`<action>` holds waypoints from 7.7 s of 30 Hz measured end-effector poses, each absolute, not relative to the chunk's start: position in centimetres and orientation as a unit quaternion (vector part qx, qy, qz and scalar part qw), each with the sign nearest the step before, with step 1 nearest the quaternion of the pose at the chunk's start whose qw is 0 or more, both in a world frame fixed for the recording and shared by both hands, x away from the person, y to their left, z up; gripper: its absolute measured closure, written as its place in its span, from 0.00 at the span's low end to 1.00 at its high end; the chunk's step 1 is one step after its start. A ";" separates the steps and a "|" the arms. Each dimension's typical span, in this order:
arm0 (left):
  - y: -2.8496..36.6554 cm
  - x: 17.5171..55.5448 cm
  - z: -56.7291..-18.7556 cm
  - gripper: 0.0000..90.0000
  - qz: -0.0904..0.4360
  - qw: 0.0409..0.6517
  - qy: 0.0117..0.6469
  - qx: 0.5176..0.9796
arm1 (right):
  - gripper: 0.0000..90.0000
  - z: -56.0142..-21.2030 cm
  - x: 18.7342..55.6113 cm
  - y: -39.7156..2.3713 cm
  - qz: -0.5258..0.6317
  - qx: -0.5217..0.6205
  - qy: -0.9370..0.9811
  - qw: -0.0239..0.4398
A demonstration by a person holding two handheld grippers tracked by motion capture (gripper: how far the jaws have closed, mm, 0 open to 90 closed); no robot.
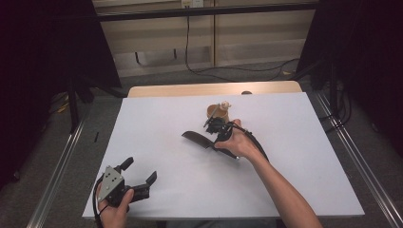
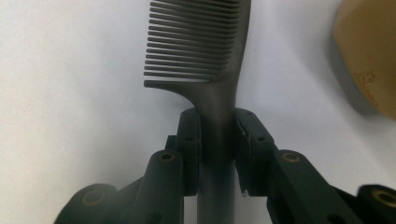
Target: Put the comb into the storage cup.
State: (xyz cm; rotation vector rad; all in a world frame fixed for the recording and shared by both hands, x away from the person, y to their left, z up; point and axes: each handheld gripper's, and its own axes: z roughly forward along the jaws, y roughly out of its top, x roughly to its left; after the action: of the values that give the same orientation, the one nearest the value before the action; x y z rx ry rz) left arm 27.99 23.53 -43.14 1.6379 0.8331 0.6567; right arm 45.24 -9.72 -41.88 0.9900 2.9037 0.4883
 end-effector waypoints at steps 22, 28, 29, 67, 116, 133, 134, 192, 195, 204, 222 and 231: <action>23.5 28.0 -43.1 0.05 0.278 0.561 0.354 0.695 | 0.81 -40.5 44.3 -12.2 0.240 0.346 0.907 0.024; 23.4 28.0 -43.1 0.05 0.279 0.561 0.354 0.695 | 0.81 -40.1 44.0 -12.5 0.261 0.346 0.901 0.032; 23.4 28.0 -43.1 0.05 0.278 0.561 0.353 0.695 | 0.81 -40.1 44.0 -12.5 0.264 0.346 0.900 0.033; 23.6 28.1 -43.2 0.05 0.279 0.561 0.358 0.692 | 0.81 -39.7 43.1 -15.3 0.416 0.363 0.829 0.088; 23.4 28.4 -43.2 0.05 0.279 0.564 0.364 0.687 | 0.81 -37.0 43.0 -16.7 0.590 0.322 0.716 0.187; 23.2 28.3 -43.1 0.05 0.277 0.568 0.359 0.687 | 0.81 -35.6 44.0 -16.2 0.618 0.314 0.693 0.199; 23.2 28.3 -43.1 0.05 0.277 0.568 0.358 0.687 | 0.81 -35.6 44.1 -16.2 0.620 0.315 0.691 0.200; 23.3 28.3 -43.2 0.05 0.274 0.566 0.358 0.690 | 0.81 -36.2 49.9 -16.3 0.599 0.349 0.683 0.229; 23.4 28.3 -43.1 0.05 0.277 0.565 0.358 0.690 | 0.81 -36.3 50.1 -15.9 0.598 0.346 0.686 0.229; 23.4 28.3 -43.1 0.05 0.277 0.566 0.356 0.690 | 0.81 -37.2 50.4 -15.3 0.593 0.344 0.693 0.226; 23.4 28.3 -43.1 0.05 0.276 0.565 0.355 0.691 | 0.81 -38.8 50.6 -15.3 0.583 0.338 0.703 0.227; 23.4 28.3 -43.1 0.05 0.278 0.564 0.355 0.692 | 0.81 -39.6 50.4 -15.2 0.577 0.335 0.711 0.224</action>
State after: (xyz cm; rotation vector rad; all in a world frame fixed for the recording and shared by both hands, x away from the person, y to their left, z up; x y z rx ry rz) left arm 28.31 23.44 -43.12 1.6270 0.8352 0.6533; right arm 50.45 -15.15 -39.65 0.9242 1.9617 1.5924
